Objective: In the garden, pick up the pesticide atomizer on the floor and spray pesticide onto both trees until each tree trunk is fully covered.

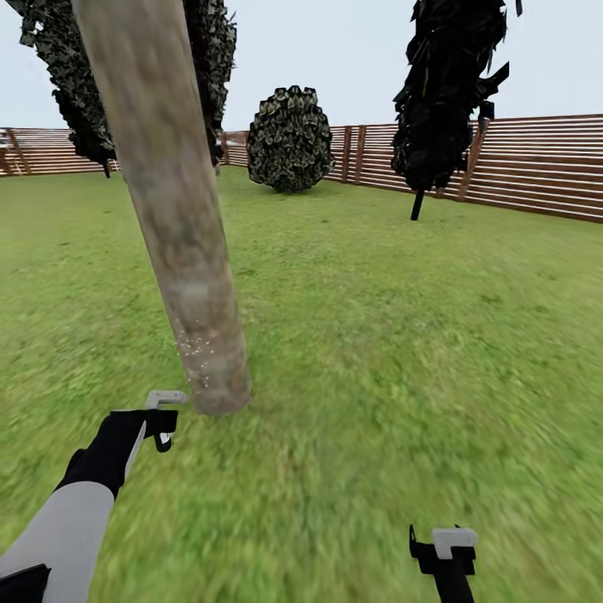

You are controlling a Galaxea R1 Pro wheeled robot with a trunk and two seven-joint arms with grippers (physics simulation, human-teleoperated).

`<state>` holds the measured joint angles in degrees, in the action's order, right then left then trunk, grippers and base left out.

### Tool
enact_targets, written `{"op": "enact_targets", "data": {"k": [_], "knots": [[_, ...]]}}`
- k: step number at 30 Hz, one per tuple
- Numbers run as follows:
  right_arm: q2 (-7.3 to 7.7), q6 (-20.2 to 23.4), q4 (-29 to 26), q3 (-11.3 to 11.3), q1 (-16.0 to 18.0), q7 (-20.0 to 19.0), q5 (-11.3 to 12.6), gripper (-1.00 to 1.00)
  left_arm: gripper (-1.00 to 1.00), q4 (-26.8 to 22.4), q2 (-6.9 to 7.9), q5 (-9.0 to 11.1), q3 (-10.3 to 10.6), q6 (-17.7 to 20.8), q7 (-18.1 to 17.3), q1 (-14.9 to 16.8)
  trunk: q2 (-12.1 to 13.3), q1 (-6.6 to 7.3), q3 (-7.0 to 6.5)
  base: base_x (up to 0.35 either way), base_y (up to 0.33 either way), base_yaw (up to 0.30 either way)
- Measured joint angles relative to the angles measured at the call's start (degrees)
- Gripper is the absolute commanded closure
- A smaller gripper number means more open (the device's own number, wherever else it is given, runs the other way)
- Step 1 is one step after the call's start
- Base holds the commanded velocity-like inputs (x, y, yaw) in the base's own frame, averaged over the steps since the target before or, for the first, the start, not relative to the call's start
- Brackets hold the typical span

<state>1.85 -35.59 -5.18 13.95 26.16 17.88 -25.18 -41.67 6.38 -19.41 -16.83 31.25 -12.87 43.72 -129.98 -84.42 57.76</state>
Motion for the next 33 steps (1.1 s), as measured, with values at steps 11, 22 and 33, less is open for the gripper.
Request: {"op": "enact_targets", "data": {"k": [11,22,33], "knots": [[0.00,-0.03,0.01,0.00,0.00,0.00,0.00,-1.00,1.00,4.23,0.34,-0.08,0.08,0.11,0.80,-0.44,0.00,0.00,0.00,0.209,-0.219,0.082],[-0.05,-0.02,-0.03,0.00,-0.01,0.00,-0.01,-1.00,1.00,4.33,0.61,-0.10,0.21,0.76,0.63,-2.43,0.00,0.00,0.00,0.211,-0.218,0.158],[-0.02,-0.05,0.00,0.00,-0.01,0.00,-0.02,-1.00,1.00,7.16,0.68,0.21,0.08,-0.10,3.22,-3.94,0.00,-0.03,0.00,0.070,-0.250,0.000]]}}
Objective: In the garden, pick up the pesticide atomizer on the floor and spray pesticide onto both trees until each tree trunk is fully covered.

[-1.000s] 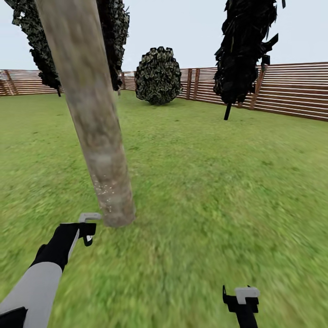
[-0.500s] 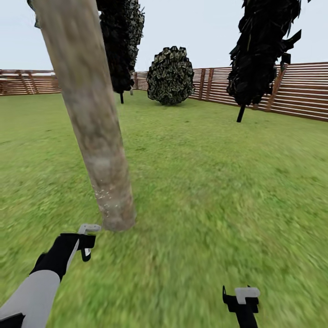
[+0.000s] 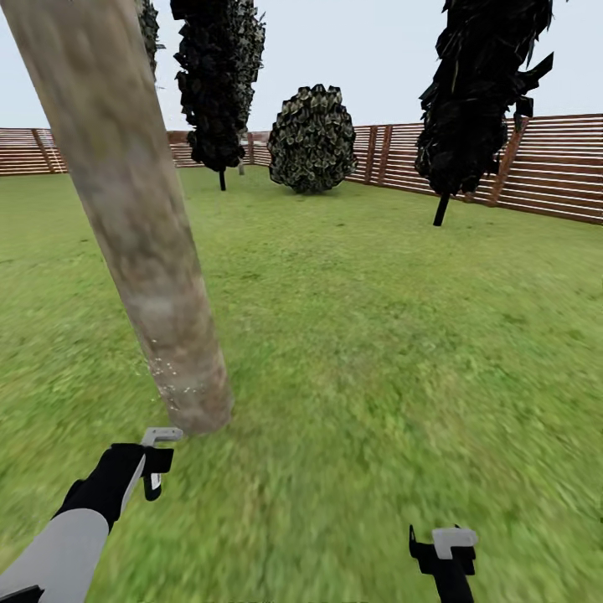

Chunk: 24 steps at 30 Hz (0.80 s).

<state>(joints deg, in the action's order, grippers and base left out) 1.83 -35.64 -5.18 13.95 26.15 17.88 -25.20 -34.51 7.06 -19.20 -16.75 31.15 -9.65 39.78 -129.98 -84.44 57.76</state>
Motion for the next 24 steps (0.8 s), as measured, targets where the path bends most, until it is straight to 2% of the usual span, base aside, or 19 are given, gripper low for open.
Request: {"op": "enact_targets", "data": {"k": [3,4,6,8,17,24], "knots": [[-0.01,0.03,0.00,0.00,0.00,0.00,-0.02,-1.00,1.00,-0.01,-0.22,0.09,-0.42,-2.73,0.11,-0.23,0.00,0.00,0.00,-0.097,-0.275,0.076],[-0.01,0.02,0.01,0.00,0.01,0.00,-0.03,-1.00,1.00,-0.01,-0.34,0.05,-1.08,-3.65,0.20,-0.25,0.00,0.00,0.00,-0.061,-0.275,0.208],[-0.02,0.04,0.02,-0.01,0.01,0.00,-0.03,-1.00,1.00,-0.02,-0.62,0.11,-4.10,-5.43,0.36,-0.28,0.00,0.00,0.00,-0.019,-0.275,0.256],[-0.01,0.02,0.02,0.00,0.01,0.00,-0.02,-1.00,1.00,-0.02,-0.74,0.25,-5.08,-5.91,0.33,-0.28,0.00,0.01,0.00,-0.006,-0.275,0.271],[-0.04,0.04,0.02,-0.01,0.01,0.00,-0.04,-1.00,1.00,-0.02,-1.65,-0.08,-5.02,-6.24,0.31,-0.28,0.00,0.02,0.00,0.072,-0.275,0.277],[-0.02,0.03,0.02,0.00,0.01,0.00,-0.03,-1.00,1.00,-0.10,-1.72,-0.22,-4.84,-6.24,0.31,-0.28,0.00,0.01,0.00,0.031,-0.275,0.278]]}}
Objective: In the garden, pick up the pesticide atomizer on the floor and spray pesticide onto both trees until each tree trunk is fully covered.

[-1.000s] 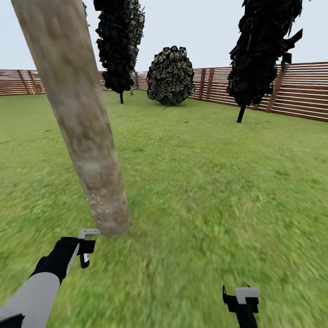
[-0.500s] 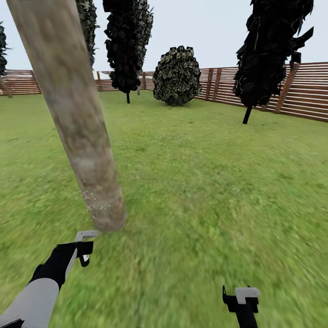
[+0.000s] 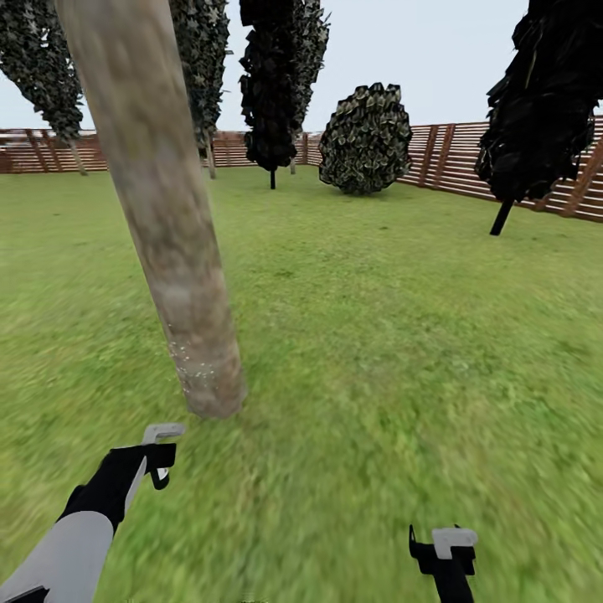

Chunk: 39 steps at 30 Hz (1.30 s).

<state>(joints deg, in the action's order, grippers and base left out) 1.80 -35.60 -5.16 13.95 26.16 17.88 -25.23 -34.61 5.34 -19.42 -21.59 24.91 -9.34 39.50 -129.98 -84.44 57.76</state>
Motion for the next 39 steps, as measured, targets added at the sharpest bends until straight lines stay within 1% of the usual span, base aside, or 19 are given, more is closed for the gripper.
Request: {"op": "enact_targets", "data": {"k": [3,10,24,30,33,35,38,39], "knots": [[0.01,-0.01,0.00,0.00,0.00,0.00,0.00,-1.00,1.00,-0.02,0.05,-0.07,0.07,0.00,0.00,0.00,0.00,0.00,0.00,0.001,-0.275,0.189],[0.03,-0.01,-0.02,0.00,-0.02,0.00,0.00,-1.00,1.00,-0.21,0.21,-0.19,0.29,-0.01,-0.07,0.02,0.00,0.01,0.00,0.024,-0.274,0.016],[0.04,-0.01,-0.02,0.00,-0.01,-0.01,0.00,-1.00,1.00,-0.77,0.24,-0.28,0.37,0.08,-0.17,0.10,0.00,0.02,0.00,0.233,-0.195,0.007],[0.01,-0.01,0.00,0.00,0.00,0.00,0.00,-1.00,1.00,-0.91,0.49,-0.27,0.35,0.09,-0.17,0.09,0.00,0.00,0.00,0.057,-0.260,0.233],[0.00,-0.02,0.00,0.00,0.00,0.00,0.00,-1.00,1.00,-0.97,0.48,-0.26,0.29,0.09,-0.17,0.16,0.00,-0.01,0.00,-0.108,-0.255,0.276],[0.01,-0.01,0.00,0.00,0.00,-0.01,0.00,-1.00,1.00,-0.97,0.45,-0.23,1.23,0.10,-0.11,0.22,0.00,-0.02,0.00,-0.201,-0.198,0.277],[0.00,0.01,-0.01,0.02,-0.01,-0.02,0.01,-1.00,1.00,-1.09,0.26,-0.16,3.53,0.14,-0.02,0.57,0.00,-0.01,0.00,-0.066,-0.053,0.277],[0.00,0.02,-0.01,0.02,-0.01,-0.02,0.00,-1.00,1.00,-1.14,0.21,-0.16,3.96,0.24,-0.04,0.76,0.00,0.00,0.00,-0.019,-0.015,0.277]]}}
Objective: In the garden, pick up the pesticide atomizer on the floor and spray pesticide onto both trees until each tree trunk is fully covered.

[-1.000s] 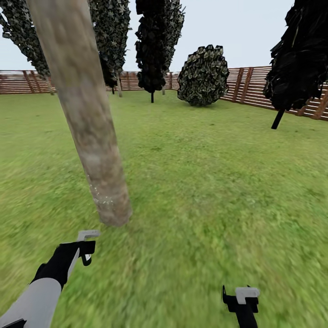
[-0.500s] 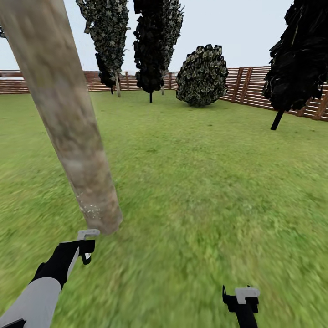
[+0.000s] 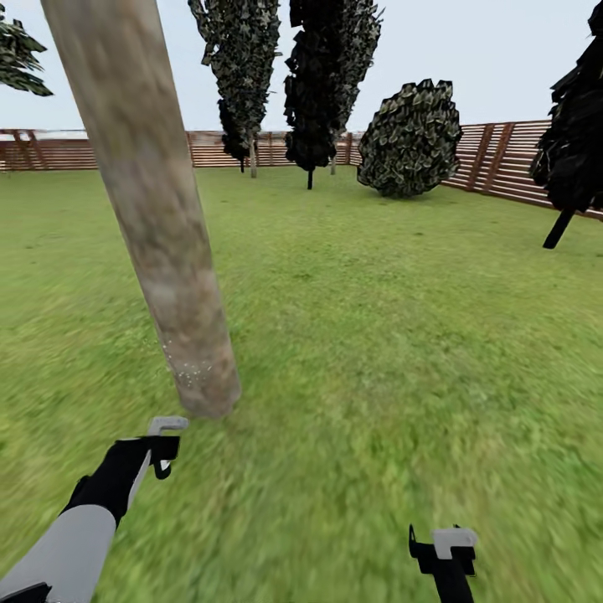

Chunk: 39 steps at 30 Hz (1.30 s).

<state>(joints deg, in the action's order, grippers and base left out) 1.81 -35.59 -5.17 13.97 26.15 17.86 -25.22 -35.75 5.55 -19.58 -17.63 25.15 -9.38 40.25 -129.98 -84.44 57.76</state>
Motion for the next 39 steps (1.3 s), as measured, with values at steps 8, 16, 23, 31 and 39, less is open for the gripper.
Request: {"op": "enact_targets", "data": {"k": [8,16,23,31,39], "knots": [[-0.05,-0.03,-0.01,-0.01,-0.01,-0.05,-0.01,-1.00,1.00,-8.37,-0.50,0.31,0.37,4.99,-0.76,4.02,0.00,0.01,-0.01,-0.002,-0.002,0.060],[-0.03,0.02,-0.01,-0.01,-0.01,-0.07,-0.01,-1.00,1.00,-11.26,2.21,0.21,2.02,6.88,-3.96,4.84,0.00,0.00,0.00,0.000,0.000,0.000],[-0.03,0.02,-0.01,-0.02,-0.01,-0.07,-0.01,-1.00,1.00,-13.69,2.50,-0.15,2.16,7.35,-10.15,4.79,0.00,0.01,0.00,0.019,-0.094,0.000],[-0.04,0.01,-0.01,-0.02,-0.01,-0.07,-0.01,-1.00,1.00,-13.72,2.65,-1.84,2.07,7.46,-10.16,4.79,0.00,0.01,0.00,0.094,-0.265,0.008],[-0.05,0.02,0.00,-0.04,0.00,-0.06,-0.01,-1.00,1.00,-14.67,2.75,-1.88,2.05,7.48,-10.07,4.40,0.00,0.03,0.00,0.233,-0.195,0.247]]}}
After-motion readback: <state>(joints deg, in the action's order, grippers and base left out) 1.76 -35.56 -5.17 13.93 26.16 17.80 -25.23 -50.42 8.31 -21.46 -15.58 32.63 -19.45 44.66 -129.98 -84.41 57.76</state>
